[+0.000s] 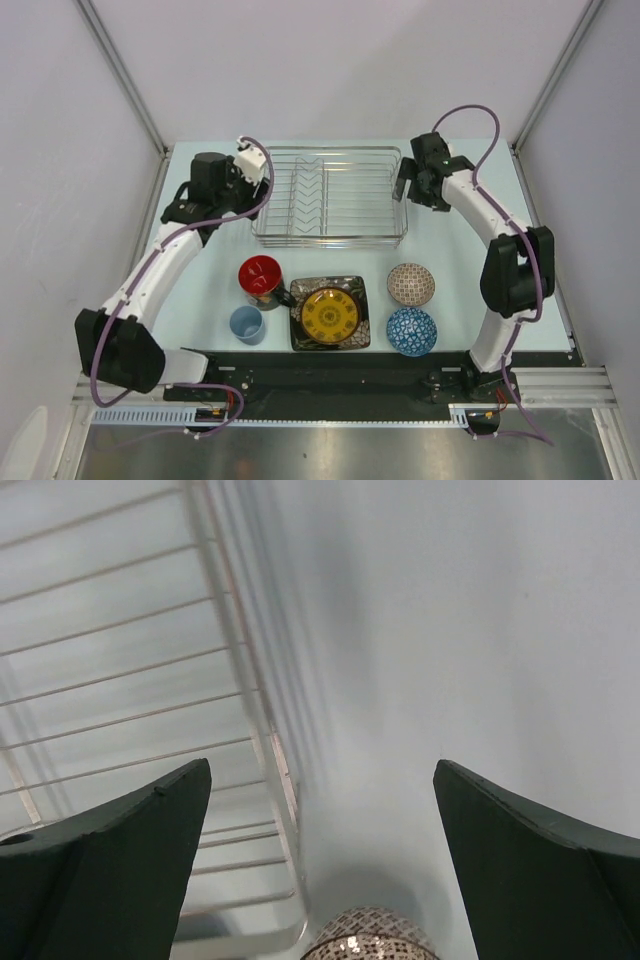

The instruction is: Load the mixed dishes into the dish rack

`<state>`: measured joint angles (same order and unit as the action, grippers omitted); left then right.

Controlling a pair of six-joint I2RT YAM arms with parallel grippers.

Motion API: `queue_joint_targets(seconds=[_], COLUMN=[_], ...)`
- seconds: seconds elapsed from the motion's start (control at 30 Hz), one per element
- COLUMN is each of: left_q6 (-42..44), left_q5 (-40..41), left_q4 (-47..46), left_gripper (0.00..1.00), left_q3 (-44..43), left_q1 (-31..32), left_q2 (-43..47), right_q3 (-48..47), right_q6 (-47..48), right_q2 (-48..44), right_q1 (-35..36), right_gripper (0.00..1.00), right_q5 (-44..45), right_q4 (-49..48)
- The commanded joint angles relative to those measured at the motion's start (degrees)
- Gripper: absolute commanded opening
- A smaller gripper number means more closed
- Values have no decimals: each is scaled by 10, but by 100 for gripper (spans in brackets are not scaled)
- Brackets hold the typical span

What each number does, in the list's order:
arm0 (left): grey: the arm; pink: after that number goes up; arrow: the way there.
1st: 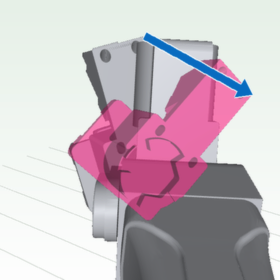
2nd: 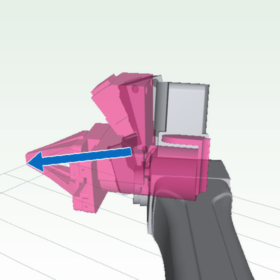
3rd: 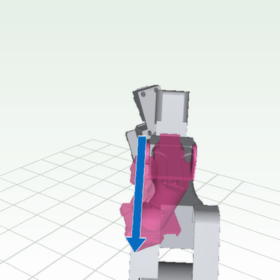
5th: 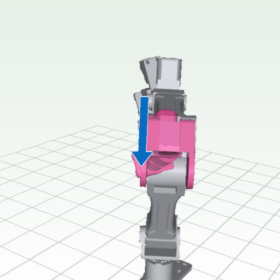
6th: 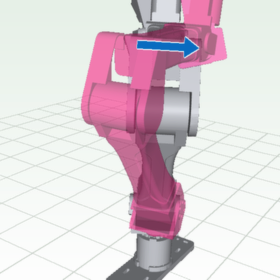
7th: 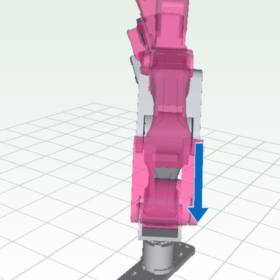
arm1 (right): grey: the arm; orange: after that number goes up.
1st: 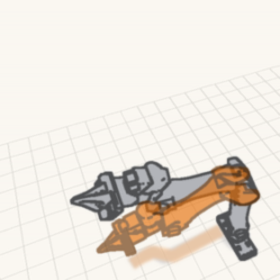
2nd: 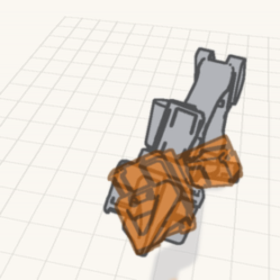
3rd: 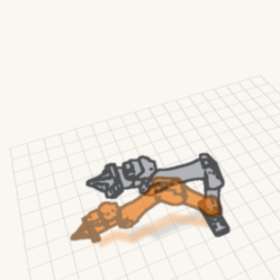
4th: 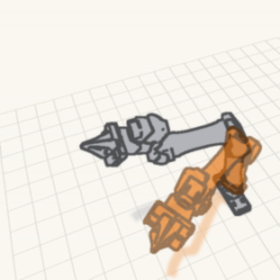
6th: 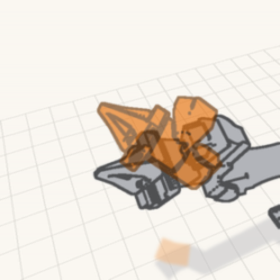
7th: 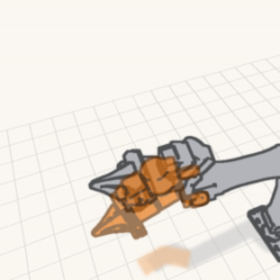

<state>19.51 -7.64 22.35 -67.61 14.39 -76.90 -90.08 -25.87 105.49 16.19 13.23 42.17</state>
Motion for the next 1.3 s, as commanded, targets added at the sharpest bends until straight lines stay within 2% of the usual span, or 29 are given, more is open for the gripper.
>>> queue_joint_targets(seconds=[0.0,0.1,0.17,0.23,0.37,0.53,0.73,0.97,1.07,1.1,1.17,1.27], left_q6=[0,-5,-6,-4,-14,-32,-33,-25,-25,-30,-33,-42], left_q5=[11,17,21,30,32,29,-11,-3,42,50,67,99], left_q4=[27,52,56,57,81,117,166,203,212,212,214,223], left_gripper=[70,71,71,72,73,74,74,73,67,62,60,61], left_q3=[-43,-29,-8,27,61,72,59,55,57,58,52,43], left_q1=[2,1,0,-2,-3,-3,-1,40,88,105,121,180], left_q2=[60,99,126,165,206,235,261,287,292,292,287,279], right_q3=[-51,26,73,96,148,202,257,302,311,313,316,319], right_q6=[22,28,35,28,-9,-35,-42,-53,-57,-59,-60,-67], right_q2=[-104,-197,-243,-258,-274,-287,-279,-245,-231,-228,-216,-192], right_q1=[23,48,115,191,272,278,280,280,279,279,278,278], right_gripper=[100,100,100,97,92,82,79,77,77,77,77,76], right_q5=[14,10,61,106,147,138,120,77,69,67,66,56], right_q4=[13,9,25,62,113,119,89,29,15,11,1,-16])
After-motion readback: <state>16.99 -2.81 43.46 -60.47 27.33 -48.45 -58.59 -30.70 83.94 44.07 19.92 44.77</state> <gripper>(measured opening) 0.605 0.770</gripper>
